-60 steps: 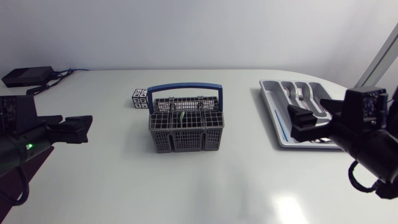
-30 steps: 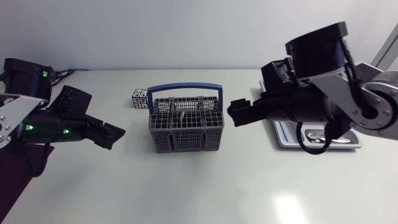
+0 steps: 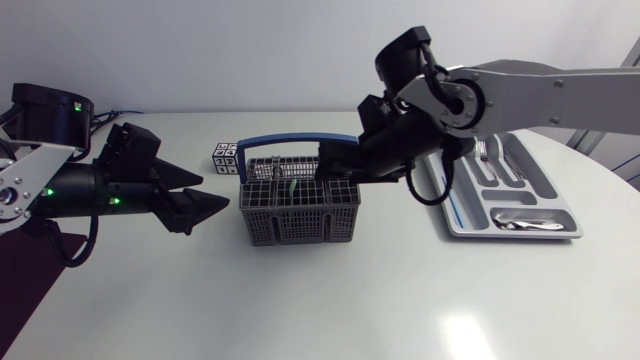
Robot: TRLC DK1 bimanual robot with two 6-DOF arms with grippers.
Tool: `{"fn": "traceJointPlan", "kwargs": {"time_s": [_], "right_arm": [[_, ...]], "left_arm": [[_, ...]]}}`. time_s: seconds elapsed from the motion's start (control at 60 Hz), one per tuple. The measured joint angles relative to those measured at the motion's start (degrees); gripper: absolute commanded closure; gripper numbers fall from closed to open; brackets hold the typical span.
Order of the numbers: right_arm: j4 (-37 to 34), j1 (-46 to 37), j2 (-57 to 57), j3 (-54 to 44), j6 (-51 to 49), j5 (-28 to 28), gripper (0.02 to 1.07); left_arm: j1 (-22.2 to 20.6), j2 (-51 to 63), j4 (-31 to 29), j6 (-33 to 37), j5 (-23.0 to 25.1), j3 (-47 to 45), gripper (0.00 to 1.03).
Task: Transfer all utensils from the basket to the drawer tray.
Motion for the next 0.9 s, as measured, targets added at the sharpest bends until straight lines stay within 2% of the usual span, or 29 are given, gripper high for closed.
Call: {"fn": "traceJointPlan", "kwargs": {"time_s": [0.133,0.283,0.383,0.45,0.567,0.633,0.783,0.85,0.9], "right_arm": [[-0.70,3.67,3.85,4.22,2.91,0.50,0.18],[-0.83,7.45,6.10,5.40,4.81,4.37,0.36],[-0.76,7.98,7.21,5.68,5.90,5.90,0.40],[-0.74,7.89,7.91,6.10,6.36,6.36,0.47],[-0.59,8.13,8.98,7.96,7.17,6.82,0.49],[-0.57,8.61,9.64,9.49,7.45,7.41,0.57],[-0.28,9.31,11.17,11.02,7.82,7.56,0.65],[-0.22,9.31,12.00,11.06,7.98,7.72,0.66],[-0.22,9.31,12.48,11.06,8.02,7.85,0.73]], "left_arm": [[0.00,0.00,1.84,0.87,1.86,-0.33,0.07],[-0.04,-0.02,5.84,2.36,1.95,-2.38,0.07],[-0.04,0.00,8.00,2.67,1.95,-4.00,0.07],[-0.04,0.00,8.98,3.08,1.95,-4.46,0.07],[-0.24,0.00,9.92,3.26,2.12,-4.50,0.07],[-0.57,0.00,9.92,3.41,2.16,-4.50,0.07],[-0.74,0.00,9.92,3.41,2.14,-4.50,0.07],[-0.74,0.00,9.90,3.39,2.16,-4.50,0.07],[-0.74,0.00,9.90,3.41,2.14,-4.50,0.07]]}}
